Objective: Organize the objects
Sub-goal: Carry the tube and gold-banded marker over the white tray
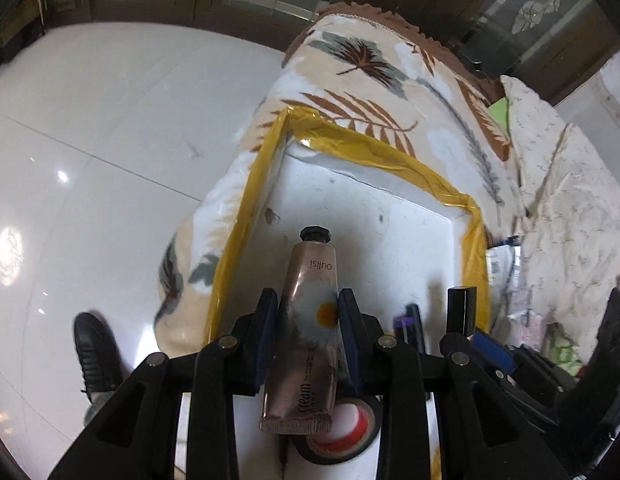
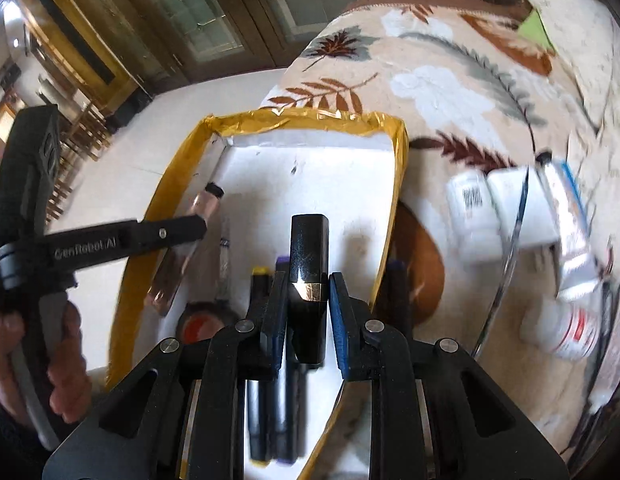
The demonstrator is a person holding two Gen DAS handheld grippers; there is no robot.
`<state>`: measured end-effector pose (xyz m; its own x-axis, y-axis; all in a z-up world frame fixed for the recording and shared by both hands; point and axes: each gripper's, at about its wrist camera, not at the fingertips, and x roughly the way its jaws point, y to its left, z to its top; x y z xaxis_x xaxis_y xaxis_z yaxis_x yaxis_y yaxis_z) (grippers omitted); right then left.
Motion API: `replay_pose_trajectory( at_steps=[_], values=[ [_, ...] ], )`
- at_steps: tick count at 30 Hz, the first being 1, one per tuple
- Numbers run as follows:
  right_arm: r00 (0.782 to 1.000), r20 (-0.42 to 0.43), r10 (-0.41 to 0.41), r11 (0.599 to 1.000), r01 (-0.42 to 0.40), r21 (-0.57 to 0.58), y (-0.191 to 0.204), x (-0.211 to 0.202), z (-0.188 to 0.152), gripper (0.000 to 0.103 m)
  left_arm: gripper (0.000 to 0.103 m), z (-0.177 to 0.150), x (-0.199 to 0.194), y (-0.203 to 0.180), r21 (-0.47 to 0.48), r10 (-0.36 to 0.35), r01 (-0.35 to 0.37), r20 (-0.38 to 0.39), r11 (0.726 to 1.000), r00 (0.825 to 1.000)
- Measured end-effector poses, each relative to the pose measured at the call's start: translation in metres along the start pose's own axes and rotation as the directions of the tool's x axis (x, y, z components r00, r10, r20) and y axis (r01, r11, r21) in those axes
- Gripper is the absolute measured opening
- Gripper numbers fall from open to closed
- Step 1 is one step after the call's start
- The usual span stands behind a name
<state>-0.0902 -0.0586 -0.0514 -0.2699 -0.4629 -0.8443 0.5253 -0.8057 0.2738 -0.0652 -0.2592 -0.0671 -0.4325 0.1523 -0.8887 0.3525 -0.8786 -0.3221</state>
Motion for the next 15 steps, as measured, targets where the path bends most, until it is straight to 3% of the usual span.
replay_pose_trajectory(
  at_steps=[3, 8, 12, 15],
  values=[
    [0.999, -0.019, -0.035, 0.999, 0.035, -0.011, 0.006, 0.008, 0.005, 0.019, 0.031, -0.001, 0.003, -0.002, 0.02, 0.032, -0.032, 0.012, 0.999, 0.999],
    [0.987, -0.001, -0.16, 0.984, 0.16, -0.079, 0.016, 0.018, 0.013, 0.019, 0.031, -0.002, 0.004, -0.006, 0.046, 0.064, -0.065, 0.027, 0.997, 0.998],
    [0.976, -0.023, -0.215, 0.971, 0.211, -0.112, 0.018, 0.026, 0.017, 0.02, 0.032, -0.004, 0.004, -0.011, 0.076, 0.069, -0.073, 0.047, 0.994, 0.997],
    [0.974, -0.034, -0.223, 0.968, 0.218, -0.125, 0.019, 0.026, 0.017, 0.021, 0.035, -0.004, 0.002, -0.009, 0.062, 0.037, -0.04, 0.048, 0.997, 0.998]
  ],
)
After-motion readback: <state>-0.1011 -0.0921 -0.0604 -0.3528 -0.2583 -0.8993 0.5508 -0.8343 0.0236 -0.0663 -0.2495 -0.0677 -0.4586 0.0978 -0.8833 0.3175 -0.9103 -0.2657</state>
